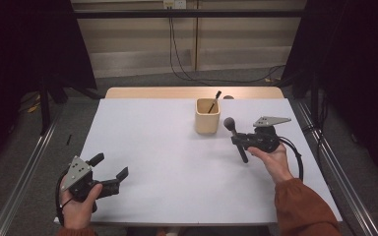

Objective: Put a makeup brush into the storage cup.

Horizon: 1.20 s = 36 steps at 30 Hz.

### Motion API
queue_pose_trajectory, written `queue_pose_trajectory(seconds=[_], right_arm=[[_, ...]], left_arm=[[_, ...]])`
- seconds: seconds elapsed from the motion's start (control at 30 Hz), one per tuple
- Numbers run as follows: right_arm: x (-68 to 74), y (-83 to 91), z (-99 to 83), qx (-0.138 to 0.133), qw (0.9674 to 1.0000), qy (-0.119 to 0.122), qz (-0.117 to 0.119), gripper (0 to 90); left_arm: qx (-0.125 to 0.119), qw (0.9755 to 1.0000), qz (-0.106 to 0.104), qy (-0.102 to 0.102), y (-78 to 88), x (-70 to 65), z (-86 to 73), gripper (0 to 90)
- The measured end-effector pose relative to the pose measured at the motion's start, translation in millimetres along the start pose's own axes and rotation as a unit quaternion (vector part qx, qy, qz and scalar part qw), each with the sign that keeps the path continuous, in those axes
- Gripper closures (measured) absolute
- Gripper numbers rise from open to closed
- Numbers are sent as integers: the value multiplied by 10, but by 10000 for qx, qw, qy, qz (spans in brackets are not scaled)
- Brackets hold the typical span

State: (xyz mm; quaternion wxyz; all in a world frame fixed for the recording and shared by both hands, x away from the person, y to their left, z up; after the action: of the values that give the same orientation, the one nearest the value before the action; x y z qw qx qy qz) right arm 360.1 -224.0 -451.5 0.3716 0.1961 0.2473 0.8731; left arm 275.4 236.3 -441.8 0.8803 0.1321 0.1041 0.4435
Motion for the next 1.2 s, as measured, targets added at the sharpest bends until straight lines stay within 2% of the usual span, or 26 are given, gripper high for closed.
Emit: queue_pose_trajectory(seconds=[0.07, 0.17, 0.3, 0.47, 0.57, 0.93, 1.2], right_arm=[[-2, 0, -3, -24, 10000, -47, 6, 718], [21, 32, 22, -236, 9996, -92, 139, 719], [36, 62, 43, -437, 9989, -82, 120, 719], [71, 116, 92, -784, 9968, -1, 144, 719], [92, 146, 147, -961, 9952, -58, 152, 719], [74, 202, 292, -1159, 9932, -7, 113, 719], [51, 236, 533, -1362, 9906, 33, 82, 719]], left_arm=[[0, 10000, 1, 3, 0, 0, 0, 34], [12, 10000, 1, -14, 0, 1, -1, 34], [1, 10000, 3, -1, 1, -2, 2, 34], [-11, 10000, 33, -14, 4, 1, 4, 34], [-26, 9999, 83, 89, 2, 24, -1, 33], [-46, 9999, 95, 53, 6, 37, 3, 29], [-26, 10000, 82, 9, 1, 32, 5, 29]])
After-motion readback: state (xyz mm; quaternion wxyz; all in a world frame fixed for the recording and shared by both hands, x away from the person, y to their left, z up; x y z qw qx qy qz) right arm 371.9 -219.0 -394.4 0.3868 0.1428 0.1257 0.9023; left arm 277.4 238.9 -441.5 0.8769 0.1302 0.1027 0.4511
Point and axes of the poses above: each handheld gripper's, and its own axes: y roughly backward along the jaws, z roughly out of its top, x roughly to its left, the point moved 4 cm from there along -y, roughly forward along the jaws, and after that the axes turned 3 degrees about x, right-handed, at the moved point
